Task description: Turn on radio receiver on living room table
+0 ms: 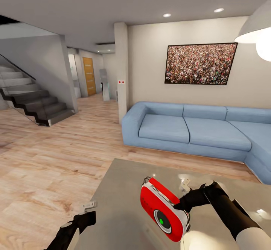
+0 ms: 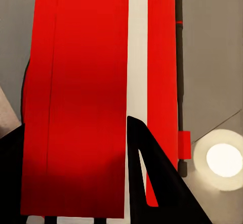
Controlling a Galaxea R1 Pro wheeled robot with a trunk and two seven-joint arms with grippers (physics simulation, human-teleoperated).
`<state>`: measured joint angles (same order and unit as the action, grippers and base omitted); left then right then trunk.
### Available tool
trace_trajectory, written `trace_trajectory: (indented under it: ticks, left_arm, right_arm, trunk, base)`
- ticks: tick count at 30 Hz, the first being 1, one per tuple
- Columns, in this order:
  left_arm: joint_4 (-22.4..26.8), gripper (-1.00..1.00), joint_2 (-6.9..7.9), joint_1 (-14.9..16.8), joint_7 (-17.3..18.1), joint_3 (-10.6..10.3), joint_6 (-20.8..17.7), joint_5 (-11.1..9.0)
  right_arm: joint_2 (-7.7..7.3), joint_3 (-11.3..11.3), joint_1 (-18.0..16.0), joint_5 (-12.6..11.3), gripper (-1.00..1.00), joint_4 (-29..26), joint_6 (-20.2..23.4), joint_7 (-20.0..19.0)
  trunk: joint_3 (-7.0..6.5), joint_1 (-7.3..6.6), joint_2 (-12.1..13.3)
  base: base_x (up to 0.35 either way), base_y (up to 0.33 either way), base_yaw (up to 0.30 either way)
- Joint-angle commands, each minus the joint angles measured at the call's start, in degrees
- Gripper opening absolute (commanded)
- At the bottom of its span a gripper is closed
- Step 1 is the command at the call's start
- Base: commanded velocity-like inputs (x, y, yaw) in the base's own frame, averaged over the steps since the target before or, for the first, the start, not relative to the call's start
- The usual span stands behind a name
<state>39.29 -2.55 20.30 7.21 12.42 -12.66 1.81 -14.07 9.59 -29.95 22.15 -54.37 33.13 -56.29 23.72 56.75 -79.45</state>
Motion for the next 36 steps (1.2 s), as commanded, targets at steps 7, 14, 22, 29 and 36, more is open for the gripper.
trace_trajectory:
  ticks: [7,14,22,29,36]
  left_arm:
    - [0.00,-1.00,0.13,0.00,-0.06,-0.01,0.00,0.00]
    - [0.00,-1.00,0.13,0.00,-0.01,0.05,0.00,-0.03]
    - [0.00,-1.00,-0.01,0.00,0.00,-0.02,0.00,-0.05]
    - [0.00,-1.00,-0.07,0.00,0.00,-0.02,0.00,-0.05]
    - [0.00,-1.00,-0.09,0.00,0.00,-0.03,0.00,-0.05]
  right_arm:
    - [0.00,-0.14,-0.01,-0.36,-1.00,3.74,-1.25,0.03]
    - [0.00,-0.18,-0.01,-0.55,-1.00,4.59,-4.69,0.04]
    - [0.00,-0.18,-0.02,-0.58,-1.00,4.67,-5.03,0.04]
    - [0.00,-0.26,0.00,-0.80,-1.00,5.55,-6.71,-0.18]
    - [0.00,-0.67,-0.01,-0.97,-1.00,6.97,-11.74,-0.12]
  trunk:
    - [0.54,0.66,-1.22]
    - [0.54,0.66,-1.22]
    - [0.54,0.66,-1.22]
    - [0.54,0.66,-1.22]
    - [0.54,0.66,-1.22]
  base:
    - [0.000,0.000,0.000]
    - [0.000,0.000,0.000]
    - [0.000,0.000,0.000]
    - [0.000,0.000,0.000]
    - [0.000,0.000,0.000]
